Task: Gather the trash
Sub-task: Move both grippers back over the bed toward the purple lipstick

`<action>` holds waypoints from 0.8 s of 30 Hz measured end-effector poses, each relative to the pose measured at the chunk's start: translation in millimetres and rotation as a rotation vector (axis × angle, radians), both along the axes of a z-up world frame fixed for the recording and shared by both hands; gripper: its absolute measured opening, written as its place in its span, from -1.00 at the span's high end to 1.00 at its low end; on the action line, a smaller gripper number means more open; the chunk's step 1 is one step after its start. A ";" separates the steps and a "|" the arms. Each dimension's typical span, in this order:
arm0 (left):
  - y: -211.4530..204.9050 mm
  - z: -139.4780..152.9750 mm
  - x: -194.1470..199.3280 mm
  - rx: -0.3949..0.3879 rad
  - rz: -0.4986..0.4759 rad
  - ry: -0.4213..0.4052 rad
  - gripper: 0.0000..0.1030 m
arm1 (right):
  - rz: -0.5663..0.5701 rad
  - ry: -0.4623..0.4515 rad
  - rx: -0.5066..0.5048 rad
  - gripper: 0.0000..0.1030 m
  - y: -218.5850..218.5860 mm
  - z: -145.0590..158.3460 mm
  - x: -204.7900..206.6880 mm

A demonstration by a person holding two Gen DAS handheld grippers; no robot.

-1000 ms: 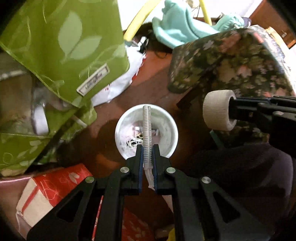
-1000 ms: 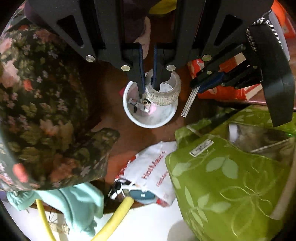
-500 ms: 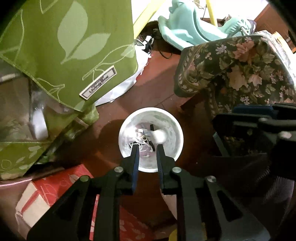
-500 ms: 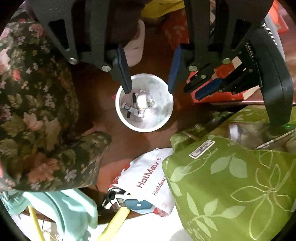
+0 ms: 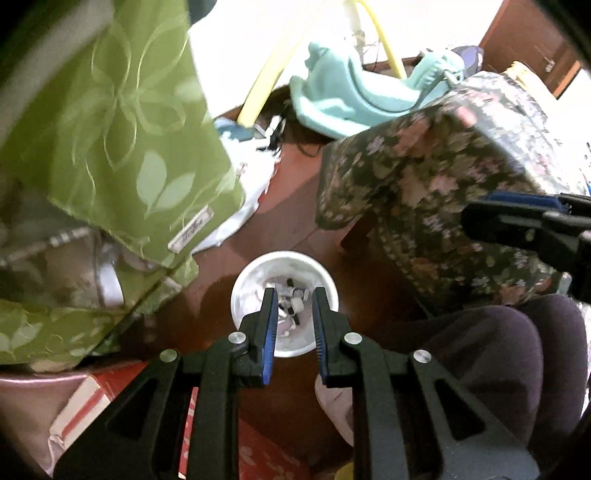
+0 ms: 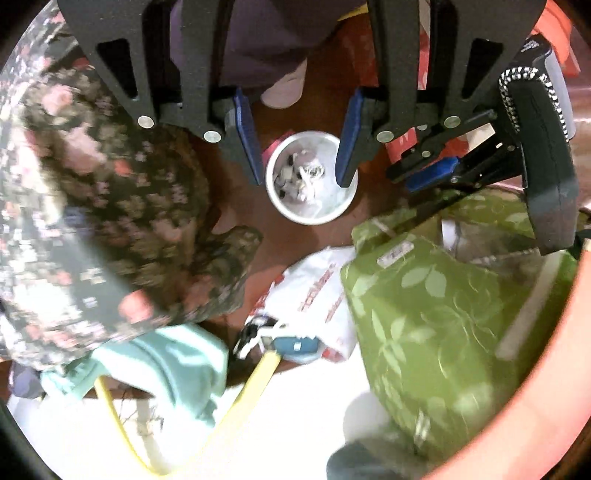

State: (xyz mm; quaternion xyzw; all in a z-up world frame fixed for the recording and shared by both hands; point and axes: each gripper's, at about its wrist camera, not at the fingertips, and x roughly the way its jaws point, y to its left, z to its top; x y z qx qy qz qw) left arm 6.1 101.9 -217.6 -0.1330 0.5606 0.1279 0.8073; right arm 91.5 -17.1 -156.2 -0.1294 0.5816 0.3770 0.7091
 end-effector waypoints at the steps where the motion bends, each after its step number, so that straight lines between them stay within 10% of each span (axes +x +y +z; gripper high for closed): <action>1: -4.7 6.3 1.9 0.006 -0.009 -0.010 0.66 | -0.008 -0.008 0.011 0.28 -4.3 4.5 2.3; 24: -154.2 154.2 140.9 0.125 -0.282 -0.274 0.61 | -0.348 -0.352 0.156 0.28 -210.1 129.8 88.8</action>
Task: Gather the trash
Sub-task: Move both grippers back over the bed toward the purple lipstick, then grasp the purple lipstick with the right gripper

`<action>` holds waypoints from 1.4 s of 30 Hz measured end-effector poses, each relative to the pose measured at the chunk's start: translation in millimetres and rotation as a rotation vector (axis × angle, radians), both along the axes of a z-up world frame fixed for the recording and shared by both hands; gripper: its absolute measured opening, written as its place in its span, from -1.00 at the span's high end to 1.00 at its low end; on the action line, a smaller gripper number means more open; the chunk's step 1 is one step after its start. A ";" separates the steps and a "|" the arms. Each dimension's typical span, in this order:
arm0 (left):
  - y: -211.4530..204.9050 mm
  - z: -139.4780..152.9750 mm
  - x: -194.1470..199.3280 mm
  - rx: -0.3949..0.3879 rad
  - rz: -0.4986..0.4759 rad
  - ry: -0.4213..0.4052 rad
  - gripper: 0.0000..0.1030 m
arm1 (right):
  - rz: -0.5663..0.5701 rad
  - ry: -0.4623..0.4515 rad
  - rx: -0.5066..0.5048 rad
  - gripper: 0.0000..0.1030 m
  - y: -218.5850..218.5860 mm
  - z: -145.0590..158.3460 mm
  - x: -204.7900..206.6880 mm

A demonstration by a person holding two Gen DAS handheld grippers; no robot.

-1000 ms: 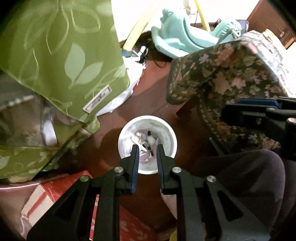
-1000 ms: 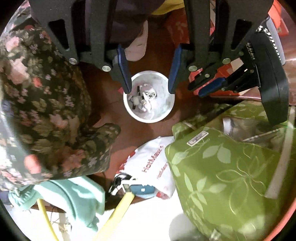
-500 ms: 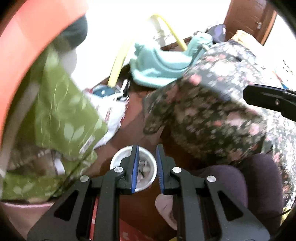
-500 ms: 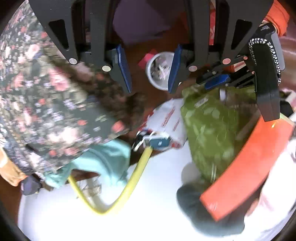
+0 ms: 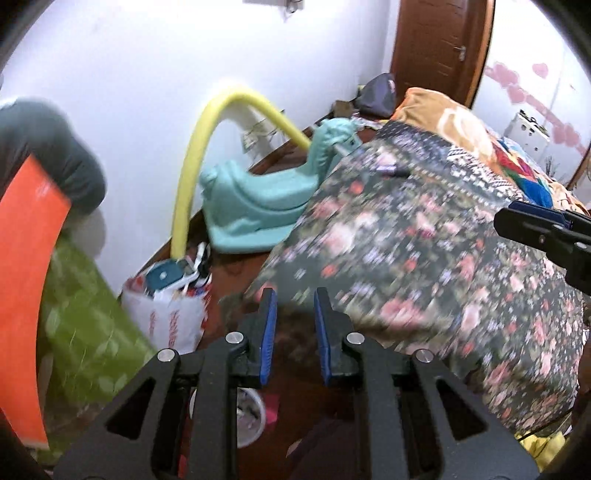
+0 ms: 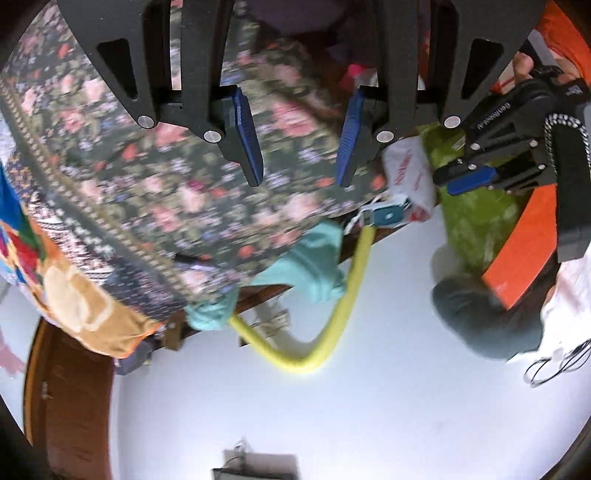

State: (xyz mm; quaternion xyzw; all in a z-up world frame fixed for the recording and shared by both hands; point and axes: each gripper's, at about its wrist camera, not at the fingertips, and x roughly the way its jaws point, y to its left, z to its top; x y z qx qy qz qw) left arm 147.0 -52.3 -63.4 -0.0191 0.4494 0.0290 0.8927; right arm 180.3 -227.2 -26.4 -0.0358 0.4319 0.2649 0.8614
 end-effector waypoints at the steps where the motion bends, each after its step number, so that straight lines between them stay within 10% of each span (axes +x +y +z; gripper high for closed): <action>1: -5.5 3.0 5.6 0.000 -0.009 -0.006 0.59 | -0.007 -0.007 -0.004 0.27 -6.7 1.3 4.8; 8: -36.1 6.9 64.3 -0.029 -0.035 -0.052 -0.06 | -0.020 -0.072 -0.083 0.25 -38.2 0.7 60.4; 12: -45.4 -4.5 98.9 -0.027 -0.035 -0.054 -0.10 | 0.000 -0.055 -0.078 -0.13 -47.8 -15.0 97.2; 29: -41.4 -92.8 203.6 -0.076 -0.001 0.062 -0.14 | 0.081 0.105 -0.173 -0.13 -15.7 -141.9 267.5; 42: -54.3 -112.9 216.7 -0.086 -0.058 0.091 -0.14 | 0.230 -0.014 -0.418 -0.32 21.5 -167.9 267.1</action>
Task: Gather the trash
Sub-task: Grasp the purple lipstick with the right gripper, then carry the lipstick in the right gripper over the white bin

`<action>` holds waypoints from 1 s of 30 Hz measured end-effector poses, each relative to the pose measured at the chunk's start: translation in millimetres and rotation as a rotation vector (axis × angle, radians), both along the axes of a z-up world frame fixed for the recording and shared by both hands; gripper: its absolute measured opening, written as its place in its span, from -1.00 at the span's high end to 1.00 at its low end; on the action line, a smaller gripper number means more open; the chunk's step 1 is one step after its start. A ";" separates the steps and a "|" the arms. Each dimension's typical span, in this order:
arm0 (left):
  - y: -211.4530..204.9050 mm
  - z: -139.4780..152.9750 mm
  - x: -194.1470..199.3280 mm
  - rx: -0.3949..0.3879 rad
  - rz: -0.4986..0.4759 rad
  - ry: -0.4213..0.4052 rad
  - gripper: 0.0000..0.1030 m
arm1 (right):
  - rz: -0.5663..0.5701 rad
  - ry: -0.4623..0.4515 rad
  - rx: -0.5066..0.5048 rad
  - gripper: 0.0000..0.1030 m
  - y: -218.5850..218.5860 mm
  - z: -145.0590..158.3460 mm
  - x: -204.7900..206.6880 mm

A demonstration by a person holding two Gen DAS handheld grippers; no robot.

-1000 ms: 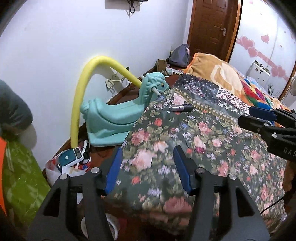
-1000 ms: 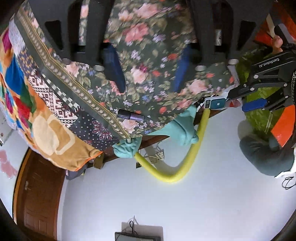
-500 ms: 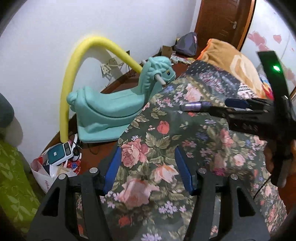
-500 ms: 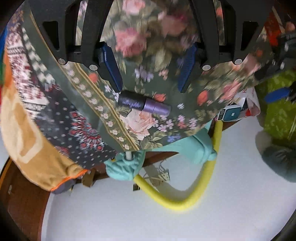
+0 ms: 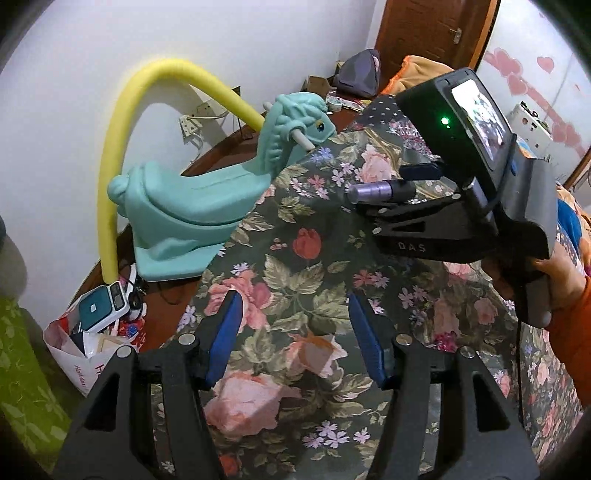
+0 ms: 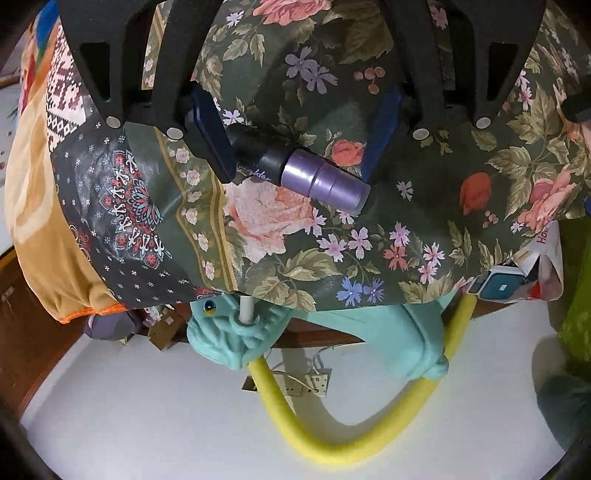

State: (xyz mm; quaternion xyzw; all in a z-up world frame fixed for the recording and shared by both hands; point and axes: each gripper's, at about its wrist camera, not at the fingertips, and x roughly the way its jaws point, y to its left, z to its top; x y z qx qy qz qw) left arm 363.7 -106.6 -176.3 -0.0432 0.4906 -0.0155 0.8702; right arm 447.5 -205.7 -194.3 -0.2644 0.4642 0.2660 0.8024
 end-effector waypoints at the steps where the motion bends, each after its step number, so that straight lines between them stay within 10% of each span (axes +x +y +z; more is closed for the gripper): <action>1: -0.4 -0.3 0.4 0.001 0.000 0.002 -0.14 | 0.002 0.011 0.001 -0.32 -0.4 -1.0 1.9; 12: 0.0 -2.0 2.9 -0.025 0.017 0.029 -0.14 | -0.018 -0.034 -0.062 0.32 0.5 -6.4 13.6; 21: -22.8 2.5 -2.0 -0.075 -0.029 0.041 -0.12 | -0.183 0.047 0.169 0.56 -60.7 35.1 -13.5; 30: -69.0 -9.2 -4.2 -0.077 -0.110 0.090 0.49 | -0.224 0.104 0.264 0.56 -99.2 48.2 -62.7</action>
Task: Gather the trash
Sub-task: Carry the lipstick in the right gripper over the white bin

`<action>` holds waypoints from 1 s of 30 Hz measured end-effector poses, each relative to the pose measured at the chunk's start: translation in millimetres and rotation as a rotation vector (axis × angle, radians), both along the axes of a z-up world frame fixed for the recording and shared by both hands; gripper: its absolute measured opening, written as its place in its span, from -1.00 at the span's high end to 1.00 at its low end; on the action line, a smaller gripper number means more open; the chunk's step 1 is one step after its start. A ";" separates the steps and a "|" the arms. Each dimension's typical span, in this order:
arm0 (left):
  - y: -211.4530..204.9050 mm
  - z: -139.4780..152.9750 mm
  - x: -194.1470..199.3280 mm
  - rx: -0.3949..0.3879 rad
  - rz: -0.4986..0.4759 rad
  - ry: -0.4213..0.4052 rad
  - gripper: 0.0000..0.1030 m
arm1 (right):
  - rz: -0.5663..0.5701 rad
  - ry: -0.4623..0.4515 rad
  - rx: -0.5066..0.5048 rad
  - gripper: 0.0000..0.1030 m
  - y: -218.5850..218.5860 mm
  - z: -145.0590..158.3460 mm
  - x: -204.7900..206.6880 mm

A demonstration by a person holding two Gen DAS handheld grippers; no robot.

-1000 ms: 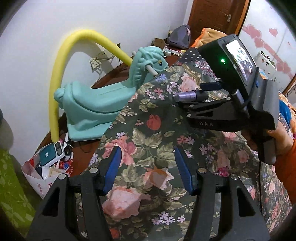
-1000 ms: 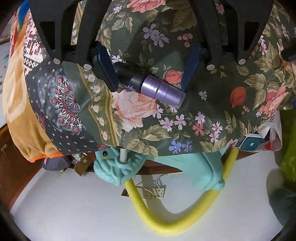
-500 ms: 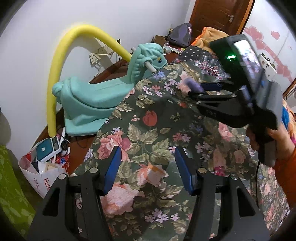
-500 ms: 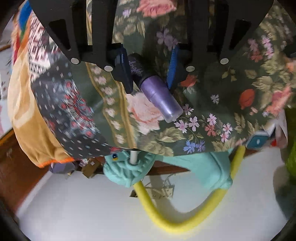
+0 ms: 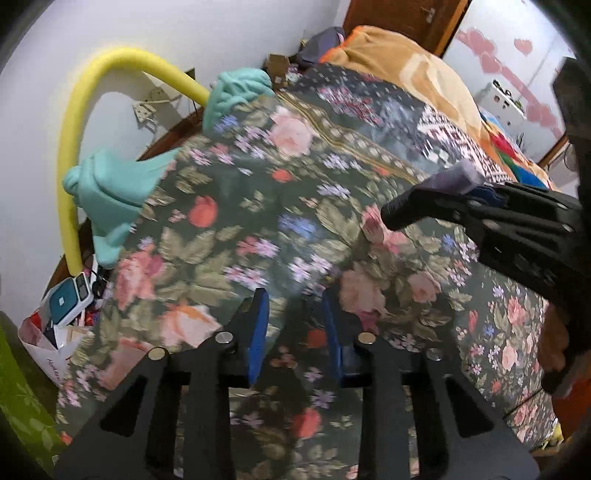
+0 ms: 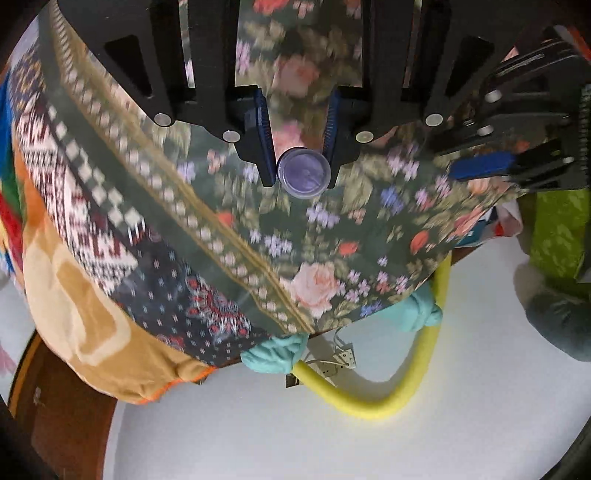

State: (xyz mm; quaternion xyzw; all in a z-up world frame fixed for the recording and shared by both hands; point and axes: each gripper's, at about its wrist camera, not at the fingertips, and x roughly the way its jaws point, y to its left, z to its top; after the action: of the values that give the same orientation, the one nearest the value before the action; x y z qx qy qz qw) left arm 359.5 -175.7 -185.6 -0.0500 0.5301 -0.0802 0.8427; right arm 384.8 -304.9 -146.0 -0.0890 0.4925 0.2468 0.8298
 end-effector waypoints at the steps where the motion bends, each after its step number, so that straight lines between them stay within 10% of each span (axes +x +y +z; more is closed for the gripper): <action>1: -5.2 -3.2 0.2 0.006 -0.009 0.008 0.53 | -0.004 0.009 0.013 0.56 -3.0 0.2 -3.7; 6: -20.4 -13.7 0.5 0.073 -0.018 0.012 0.99 | -0.024 0.030 0.026 0.56 -11.0 -2.0 -22.8; 30: 19.8 128.7 -100.6 0.042 0.061 -0.219 1.00 | -0.043 -0.068 0.135 0.56 3.2 95.9 -114.9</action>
State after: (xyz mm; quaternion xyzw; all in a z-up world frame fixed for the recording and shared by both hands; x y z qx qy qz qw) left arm 258.9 -155.9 -56.8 -0.0393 0.4346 -0.0484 0.8985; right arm 269.9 -301.7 -50.1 -0.0304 0.4483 0.2583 0.8552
